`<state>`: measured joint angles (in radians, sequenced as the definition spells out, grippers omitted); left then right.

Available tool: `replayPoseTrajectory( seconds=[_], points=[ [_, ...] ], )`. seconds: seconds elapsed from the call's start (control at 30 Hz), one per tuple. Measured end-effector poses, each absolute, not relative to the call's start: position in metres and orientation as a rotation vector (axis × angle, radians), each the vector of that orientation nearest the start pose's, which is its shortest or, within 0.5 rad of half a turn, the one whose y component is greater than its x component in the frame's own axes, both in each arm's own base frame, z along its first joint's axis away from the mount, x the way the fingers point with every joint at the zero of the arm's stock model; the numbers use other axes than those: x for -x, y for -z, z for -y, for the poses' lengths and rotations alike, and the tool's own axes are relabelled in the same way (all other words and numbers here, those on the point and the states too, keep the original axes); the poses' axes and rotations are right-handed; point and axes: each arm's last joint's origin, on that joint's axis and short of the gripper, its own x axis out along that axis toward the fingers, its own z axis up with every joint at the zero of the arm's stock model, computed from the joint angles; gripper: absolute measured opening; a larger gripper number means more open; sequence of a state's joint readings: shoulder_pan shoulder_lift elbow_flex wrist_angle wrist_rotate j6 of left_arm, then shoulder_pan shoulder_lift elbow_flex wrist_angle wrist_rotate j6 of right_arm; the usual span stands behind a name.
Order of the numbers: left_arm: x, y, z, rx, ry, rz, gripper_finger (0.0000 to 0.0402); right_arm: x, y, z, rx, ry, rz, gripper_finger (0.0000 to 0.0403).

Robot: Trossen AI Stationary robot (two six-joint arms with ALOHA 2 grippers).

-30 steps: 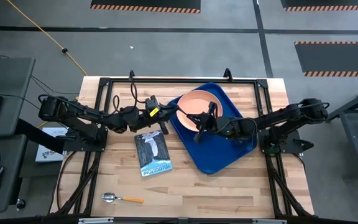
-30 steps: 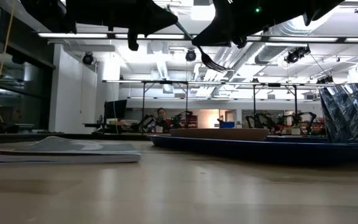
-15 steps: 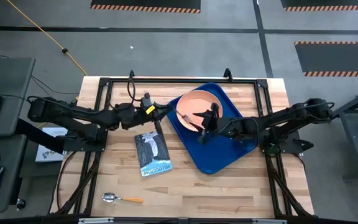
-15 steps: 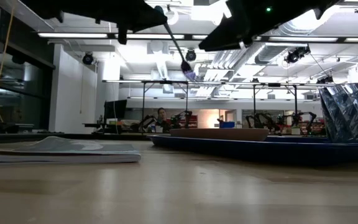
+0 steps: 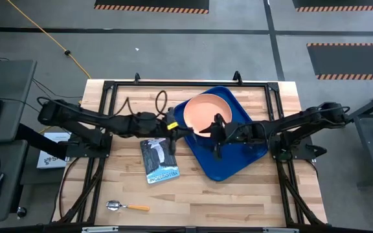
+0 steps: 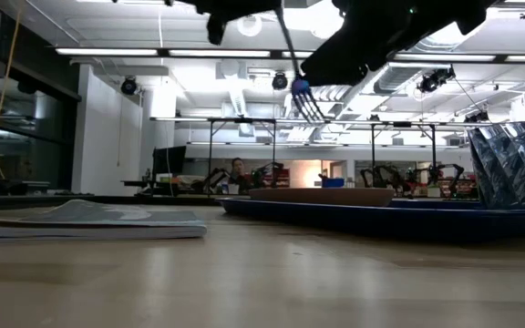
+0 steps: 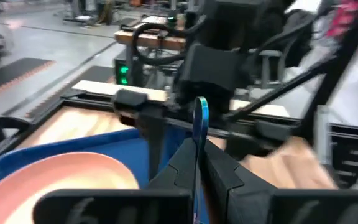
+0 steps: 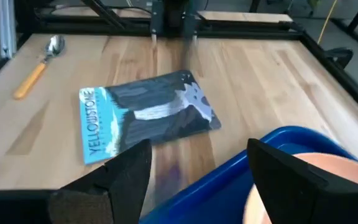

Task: Pick and place plate/cup/fork/spoon on tray
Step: Put the iridescent fork on the right side of the brown plate on the blue tray

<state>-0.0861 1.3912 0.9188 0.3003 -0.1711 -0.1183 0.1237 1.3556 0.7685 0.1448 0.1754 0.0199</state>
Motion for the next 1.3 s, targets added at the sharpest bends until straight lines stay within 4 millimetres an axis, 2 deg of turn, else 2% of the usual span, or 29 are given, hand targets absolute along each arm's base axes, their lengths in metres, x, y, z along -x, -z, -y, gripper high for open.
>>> replayPoseTrajectory(
  seconds=[0.17, 0.33, 0.43, 0.57, 0.77, 0.83, 1.0, 1.13, 1.3],
  points=[
    [-0.329, -0.287, 0.024, 0.047, -0.13, -0.178, 0.0001, -0.285, -0.232, -0.031, 0.025, 0.056, -0.466, 0.0256],
    [-0.332, -0.293, 0.029, 0.027, -0.148, -0.139, 0.0001, -0.284, -0.227, -0.03, 0.006, 0.081, -0.504, 0.0256],
    [-0.331, -0.294, 0.036, -0.019, -0.179, -0.129, 0.0, -0.284, -0.227, -0.03, -0.007, 0.084, -0.508, 0.0242],
    [-0.33, -0.294, 0.042, -0.052, -0.216, -0.132, 0.0, -0.284, -0.227, -0.029, -0.01, 0.107, -0.502, 0.0187],
    [-0.33, -0.295, 0.044, -0.056, -0.214, -0.131, 0.0, -0.285, -0.228, -0.028, 0.002, 0.148, -0.492, 0.0046],
    [-0.33, -0.295, 0.044, -0.059, -0.212, -0.131, 0.0001, -0.285, -0.228, -0.028, 0.022, 0.136, -0.495, 0.0015],
    [-0.329, -0.293, 0.044, -0.096, -0.279, -0.151, 0.003, -0.279, -0.23, -0.027, 0.033, 0.148, -0.518, 0.0007],
    [-0.319, -0.299, 0.048, -0.149, -0.364, -0.18, 0.0061, -0.265, -0.244, -0.025, 0.031, 0.184, -0.51, 0.0004],
    [-0.312, -0.294, 0.047, -0.176, -0.404, -0.203, 0.0095, -0.253, -0.255, -0.022, 0.028, 0.251, -0.461, 0.0001]
  ],
)
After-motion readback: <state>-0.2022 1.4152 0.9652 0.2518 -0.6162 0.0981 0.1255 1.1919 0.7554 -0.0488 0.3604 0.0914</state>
